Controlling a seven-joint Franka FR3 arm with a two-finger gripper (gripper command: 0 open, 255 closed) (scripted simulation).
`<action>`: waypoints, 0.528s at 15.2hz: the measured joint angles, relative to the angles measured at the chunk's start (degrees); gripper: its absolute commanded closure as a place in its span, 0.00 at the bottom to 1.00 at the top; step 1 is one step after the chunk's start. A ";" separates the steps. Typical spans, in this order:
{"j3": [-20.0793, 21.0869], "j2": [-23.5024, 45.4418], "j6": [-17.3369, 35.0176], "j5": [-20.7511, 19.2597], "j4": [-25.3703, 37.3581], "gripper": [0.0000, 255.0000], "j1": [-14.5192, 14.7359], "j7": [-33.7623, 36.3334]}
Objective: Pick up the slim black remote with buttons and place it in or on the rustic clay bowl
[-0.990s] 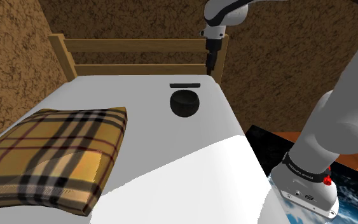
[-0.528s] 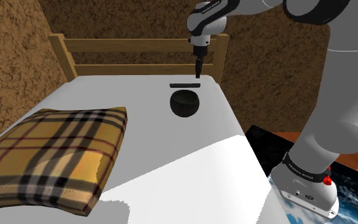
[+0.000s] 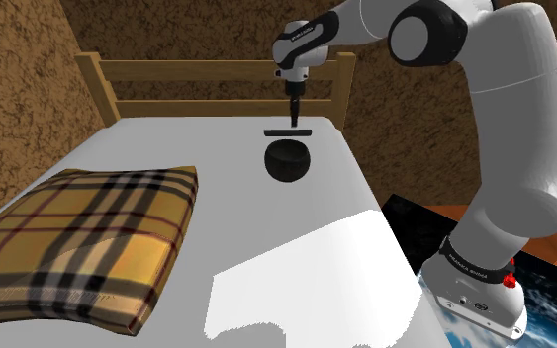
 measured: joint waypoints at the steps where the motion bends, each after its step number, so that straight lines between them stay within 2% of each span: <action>1: 0.10 0.43 0.14 0.07 0.29 0.00 -0.01 -0.10; 8: 0.55 2.40 3.97 0.68 -1.59 0.00 0.03 -0.57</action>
